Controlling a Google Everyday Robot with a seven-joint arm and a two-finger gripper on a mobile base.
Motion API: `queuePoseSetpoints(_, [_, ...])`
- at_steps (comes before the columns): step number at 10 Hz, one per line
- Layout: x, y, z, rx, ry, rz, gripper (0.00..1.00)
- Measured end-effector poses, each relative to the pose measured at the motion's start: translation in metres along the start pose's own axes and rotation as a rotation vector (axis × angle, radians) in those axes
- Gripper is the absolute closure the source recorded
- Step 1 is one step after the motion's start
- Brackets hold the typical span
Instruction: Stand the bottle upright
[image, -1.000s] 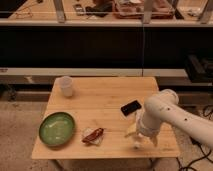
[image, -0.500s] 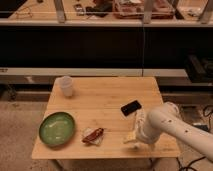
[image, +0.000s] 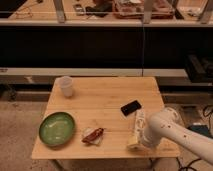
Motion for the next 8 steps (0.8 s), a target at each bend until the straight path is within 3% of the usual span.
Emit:
queuePoseSetpoints(4, [0.011,-0.002,-0.001,0.012,0.024,-0.017,0.20])
queuePoseSetpoints(8, [0.015,-0.007,0.002,0.023,0.018,-0.013,0.20])
